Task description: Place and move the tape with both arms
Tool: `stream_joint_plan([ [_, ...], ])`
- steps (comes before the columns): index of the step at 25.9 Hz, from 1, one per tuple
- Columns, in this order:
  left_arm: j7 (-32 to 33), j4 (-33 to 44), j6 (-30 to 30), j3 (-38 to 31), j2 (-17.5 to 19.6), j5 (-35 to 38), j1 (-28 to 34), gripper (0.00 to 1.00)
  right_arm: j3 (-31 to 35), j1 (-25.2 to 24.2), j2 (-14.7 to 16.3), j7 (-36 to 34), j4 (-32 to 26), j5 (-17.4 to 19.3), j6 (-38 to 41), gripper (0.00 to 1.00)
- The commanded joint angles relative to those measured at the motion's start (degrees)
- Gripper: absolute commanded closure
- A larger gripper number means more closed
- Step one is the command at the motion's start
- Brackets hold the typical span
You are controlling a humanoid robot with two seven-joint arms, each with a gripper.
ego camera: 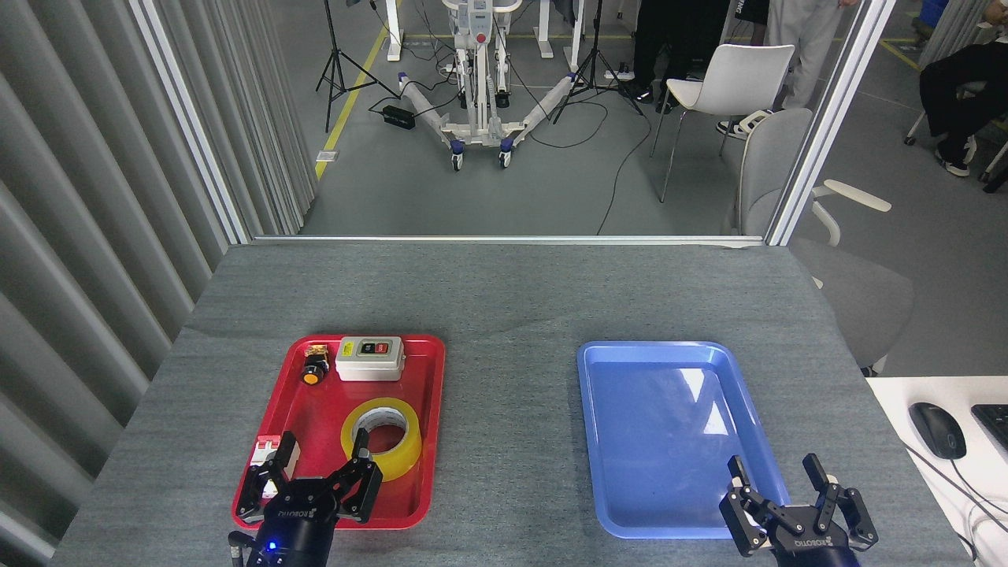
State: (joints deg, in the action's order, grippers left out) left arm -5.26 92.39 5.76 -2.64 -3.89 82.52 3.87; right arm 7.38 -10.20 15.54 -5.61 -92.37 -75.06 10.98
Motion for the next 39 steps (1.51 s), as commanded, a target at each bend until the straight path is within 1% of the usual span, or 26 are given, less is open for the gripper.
stream_joint_plan([
  [1,0.1,-0.2,1.3,0.1,0.0,0.0,0.4,0.00,0.0,-0.1,0.0,0.1,0.0,0.0,0.0,0.00],
  [5,0.3,-1.0,4.5,-0.3,-0.6,0.4,-0.9,0.00,0.0,-0.2,0.0,0.1,0.0,0.0,0.0,0.00],
  [6,0.3,-1.8,4.6,-0.3,0.0,0.5,-1.8,0.00,0.1,-0.2,0.0,0.1,0.0,0.0,0.0,0.00],
  [9,0.5,-2.7,4.0,-0.1,0.0,1.0,-3.2,0.00,0.1,-0.3,0.0,0.1,0.0,0.0,0.0,0.00],
  [14,0.5,-7.5,4.7,-0.1,0.5,1.0,-6.8,0.00,0.2,-0.3,0.0,0.1,0.1,0.0,0.0,0.00],
  [18,0.9,-11.9,4.7,-0.1,2.7,0.4,-9.6,0.00,0.2,-0.3,-0.1,0.1,0.1,0.0,0.0,0.00],
  [22,3.8,-14.4,5.0,-0.1,4.1,0.0,-11.9,0.00,0.1,-0.3,-0.1,0.1,0.2,0.0,0.0,0.00],
  [24,6.5,-14.5,5.4,-0.1,5.3,-0.1,-12.7,0.00,0.1,-0.3,-0.1,0.1,0.4,0.0,0.0,0.00],
  [26,10.8,-14.6,5.4,-0.1,6.2,-0.1,-13.7,0.00,0.1,-0.3,-0.1,0.1,0.6,0.0,0.0,0.00],
  [31,27.1,-13.9,5.4,0.2,6.3,-0.3,-16.0,0.00,0.1,-0.3,-0.1,0.1,1.0,0.0,0.0,0.00],
  [33,32.2,-13.9,5.4,0.2,6.3,-0.5,-17.1,0.00,0.1,-0.3,-0.1,0.1,1.0,0.0,0.0,0.00],
  [35,35.5,-14.4,5.4,0.3,6.3,-0.7,-18.6,0.00,0.1,-0.3,-0.1,0.1,1.1,0.0,0.0,0.00],
  [39,40.6,-15.4,5.4,2.6,6.3,-1.0,-21.5,0.00,0.1,-0.4,-0.1,0.1,1.4,-0.1,0.0,0.00],
])
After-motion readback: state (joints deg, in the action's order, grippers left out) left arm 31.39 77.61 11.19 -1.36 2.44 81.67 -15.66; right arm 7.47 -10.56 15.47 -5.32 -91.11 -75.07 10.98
